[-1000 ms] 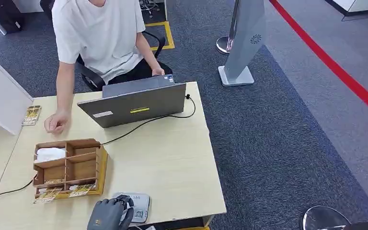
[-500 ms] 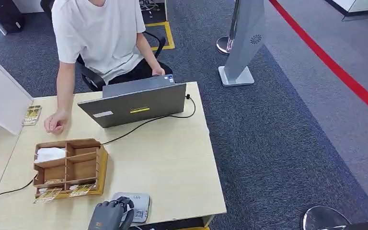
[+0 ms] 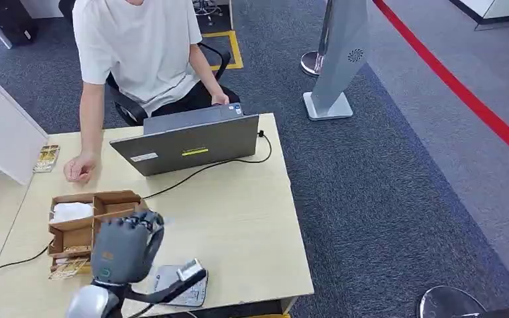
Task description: Pass the card to the sensor for recognition and then transmit it.
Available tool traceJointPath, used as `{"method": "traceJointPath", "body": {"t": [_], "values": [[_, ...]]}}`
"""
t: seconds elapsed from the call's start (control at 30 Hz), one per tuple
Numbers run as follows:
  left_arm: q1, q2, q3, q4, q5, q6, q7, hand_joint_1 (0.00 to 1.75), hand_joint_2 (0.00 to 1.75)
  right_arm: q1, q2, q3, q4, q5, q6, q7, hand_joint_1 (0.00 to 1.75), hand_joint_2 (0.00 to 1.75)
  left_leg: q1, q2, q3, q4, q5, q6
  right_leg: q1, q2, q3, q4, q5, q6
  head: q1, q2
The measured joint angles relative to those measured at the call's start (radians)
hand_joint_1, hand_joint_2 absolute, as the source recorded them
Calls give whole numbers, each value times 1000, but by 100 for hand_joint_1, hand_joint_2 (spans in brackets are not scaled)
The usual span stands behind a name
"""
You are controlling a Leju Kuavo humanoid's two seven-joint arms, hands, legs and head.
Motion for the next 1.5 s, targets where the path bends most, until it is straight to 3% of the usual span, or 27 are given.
{"method": "traceJointPath", "body": {"t": [0.27,0.4,0.5,0.63,0.77,0.93,1.03,1.43,1.47,1.5], "values": [[-63,-18,26,-134,-33,11,6,175,175,-2,0,0,2,27,9,0,0,175,0,-1,0,0,0,0,0,0,-1,0,0,0,0,0],[-176,-3,33,-172,-40,-31,44,175,175,-8,0,0,3,61,18,7,0,175,0,-1,-1,0,0,0,0,-1,-1,0,0,0,0,0],[-267,51,33,-176,-40,-61,148,175,175,-11,0,0,3,81,24,8,0,175,1,-1,0,0,1,-1,0,-1,-1,0,1,-1,0,0],[-419,188,33,-144,-40,-130,356,175,175,-20,0,0,3,116,40,10,0,175,2,-1,0,0,3,-3,1,0,-1,1,2,-3,0,0],[-545,316,33,-26,-40,-175,450,175,175,-27,0,0,3,124,48,6,0,175,4,0,0,0,5,-5,3,1,-1,1,3,-5,0,0],[-598,443,33,90,-40,-191,496,175,175,-19,0,0,3,116,42,16,0,175,5,0,0,0,5,-6,4,2,-2,1,3,-6,0,0],[-599,481,33,115,-40,-213,516,175,175,-10,3,0,3,126,26,50,0,175,5,0,0,0,4,-6,4,2,-2,1,3,-6,0,0],[-599,519,32,166,-40,-229,526,175,175,-3,9,0,3,138,12,70,0,175,5,2,-5,0,4,-6,4,3,-7,1,3,-5,0,0],[-598,519,32,168,-40,-230,526,0,175,-3,9,0,3,138,12,70,0,175,5,2,-6,0,4,-6,4,3,-8,1,3,-5,0,0],[-598,519,32,171,-40,-230,526,0,175,-3,9,0,3,138,11,70,0,175,5,2,-7,0,4,-6,4,3,-8,1,3,-5,0,0]]}}
